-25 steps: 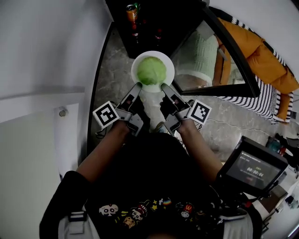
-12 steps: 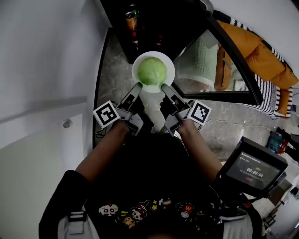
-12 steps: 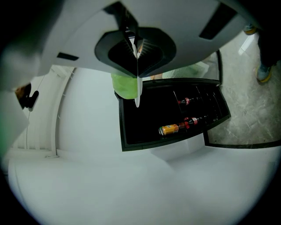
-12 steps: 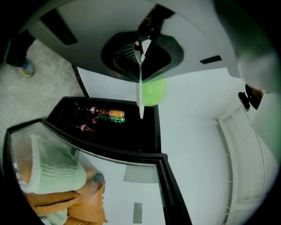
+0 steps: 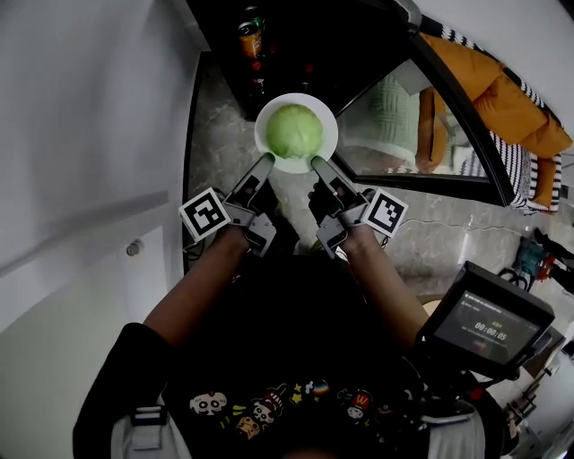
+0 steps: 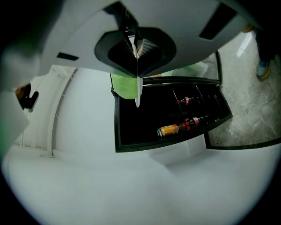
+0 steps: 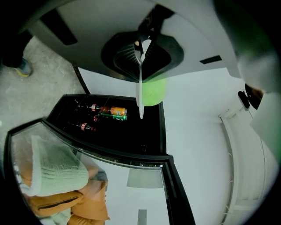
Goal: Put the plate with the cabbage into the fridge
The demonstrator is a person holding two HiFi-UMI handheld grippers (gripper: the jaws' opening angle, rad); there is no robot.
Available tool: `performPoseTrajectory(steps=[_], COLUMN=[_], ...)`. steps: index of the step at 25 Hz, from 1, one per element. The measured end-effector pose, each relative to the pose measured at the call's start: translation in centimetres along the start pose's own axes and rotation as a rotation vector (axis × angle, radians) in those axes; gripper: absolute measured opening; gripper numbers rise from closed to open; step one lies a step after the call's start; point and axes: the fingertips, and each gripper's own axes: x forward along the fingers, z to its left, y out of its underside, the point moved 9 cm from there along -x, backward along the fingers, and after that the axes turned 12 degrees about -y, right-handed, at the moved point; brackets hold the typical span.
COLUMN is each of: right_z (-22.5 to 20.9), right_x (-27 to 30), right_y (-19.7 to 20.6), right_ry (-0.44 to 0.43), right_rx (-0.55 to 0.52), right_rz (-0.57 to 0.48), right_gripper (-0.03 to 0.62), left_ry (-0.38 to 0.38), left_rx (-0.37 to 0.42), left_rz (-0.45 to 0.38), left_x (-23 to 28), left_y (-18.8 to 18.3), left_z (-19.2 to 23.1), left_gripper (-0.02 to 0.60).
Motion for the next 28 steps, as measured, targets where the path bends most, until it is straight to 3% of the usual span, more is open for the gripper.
performPoseTrajectory(steps=[11, 28], right_z=[-0.21, -0.04], right_x=[-0.72, 0.16], right_y=[0.34, -0.40], right_ry=[0.031, -0.006], right_rx=[0.020, 0.008], right_rz=[-0.018, 0.017], right_gripper=[0.020, 0.020], left_ry=[-0.018, -0.016], left_rx=[0.007, 0.051], left_rz=[0.026, -0.029], left_x=[0.06, -0.04], left_y=[0.27, -0.03], left_z=[0.37, -0.54], left_gripper=[0.009, 0.009])
